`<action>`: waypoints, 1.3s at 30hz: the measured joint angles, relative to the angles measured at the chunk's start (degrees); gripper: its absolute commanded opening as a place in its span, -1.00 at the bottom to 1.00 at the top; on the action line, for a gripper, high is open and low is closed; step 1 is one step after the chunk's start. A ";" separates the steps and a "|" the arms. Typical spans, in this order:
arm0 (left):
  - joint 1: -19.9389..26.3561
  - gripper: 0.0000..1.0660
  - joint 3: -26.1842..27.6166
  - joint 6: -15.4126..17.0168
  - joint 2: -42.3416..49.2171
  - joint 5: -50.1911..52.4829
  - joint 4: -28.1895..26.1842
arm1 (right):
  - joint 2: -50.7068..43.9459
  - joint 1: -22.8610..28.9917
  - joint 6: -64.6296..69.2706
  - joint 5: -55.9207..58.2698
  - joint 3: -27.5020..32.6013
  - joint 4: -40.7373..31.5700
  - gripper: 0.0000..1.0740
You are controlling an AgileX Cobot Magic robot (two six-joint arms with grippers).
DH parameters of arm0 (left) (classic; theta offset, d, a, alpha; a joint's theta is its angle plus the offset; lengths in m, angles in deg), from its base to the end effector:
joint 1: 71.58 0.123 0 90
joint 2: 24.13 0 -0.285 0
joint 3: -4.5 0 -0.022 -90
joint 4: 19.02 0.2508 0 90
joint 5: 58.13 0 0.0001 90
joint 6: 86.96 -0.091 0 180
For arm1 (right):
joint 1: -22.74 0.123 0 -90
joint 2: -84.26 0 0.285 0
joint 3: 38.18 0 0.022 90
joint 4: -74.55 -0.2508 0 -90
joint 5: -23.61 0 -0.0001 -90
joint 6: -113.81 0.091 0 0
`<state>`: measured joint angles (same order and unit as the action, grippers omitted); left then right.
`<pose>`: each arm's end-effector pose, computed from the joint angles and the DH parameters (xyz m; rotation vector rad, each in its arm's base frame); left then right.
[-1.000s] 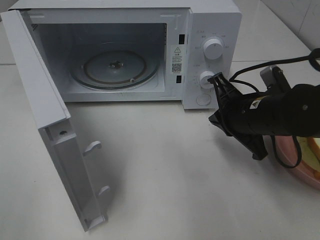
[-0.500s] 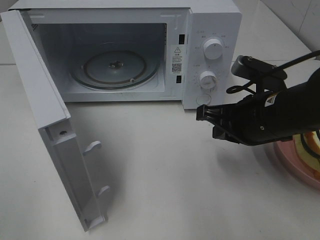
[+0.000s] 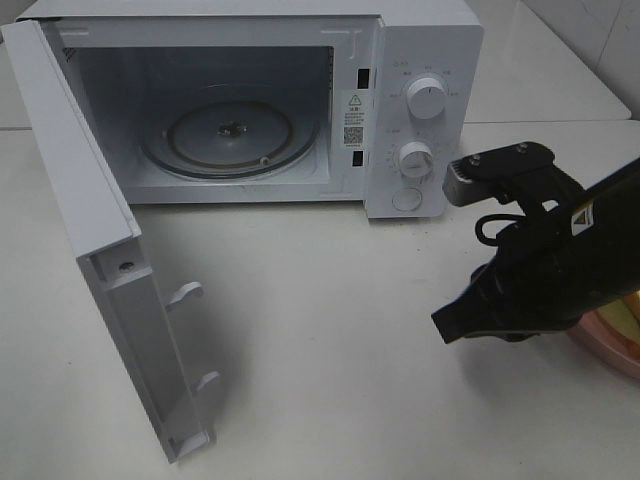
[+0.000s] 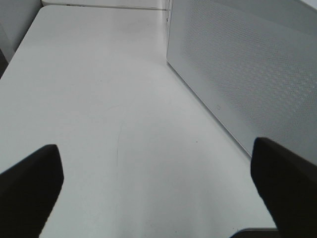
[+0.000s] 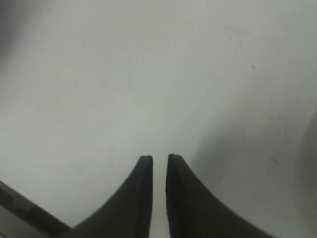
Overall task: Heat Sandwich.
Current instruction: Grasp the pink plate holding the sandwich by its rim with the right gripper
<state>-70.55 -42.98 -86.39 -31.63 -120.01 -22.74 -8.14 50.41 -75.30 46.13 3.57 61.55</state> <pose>-0.0087 -0.0054 0.2811 -0.0238 2.0385 -0.0725 0.2083 0.1181 0.1861 -0.6000 2.5986 0.2907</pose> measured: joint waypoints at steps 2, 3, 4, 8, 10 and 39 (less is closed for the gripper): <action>0.00 0.83 0.00 0.00 0.00 0.00 0.00 | 0.00 0.00 0.92 1.66 -0.29 1.38 -0.60; 0.00 0.83 0.00 0.00 0.00 0.00 0.00 | -0.06 0.00 2.01 3.32 -0.63 2.69 -0.56; 0.00 0.83 0.00 0.00 0.00 0.00 0.00 | -0.11 0.00 3.90 5.90 -1.60 5.04 -0.49; 0.00 0.83 0.00 0.00 0.00 0.00 0.00 | -0.11 0.00 7.10 8.65 -3.27 8.37 -0.19; 0.00 0.83 0.00 0.00 0.00 0.00 0.00 | -0.11 0.00 10.03 10.71 -4.81 11.63 0.04; 0.00 0.83 0.00 0.00 0.00 0.00 0.00 | -0.17 -14.44 16.62 18.05 -8.37 22.23 0.60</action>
<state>-70.55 -42.98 -86.39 -31.63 -120.01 -22.74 -8.31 35.97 -58.69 64.18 -4.80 83.78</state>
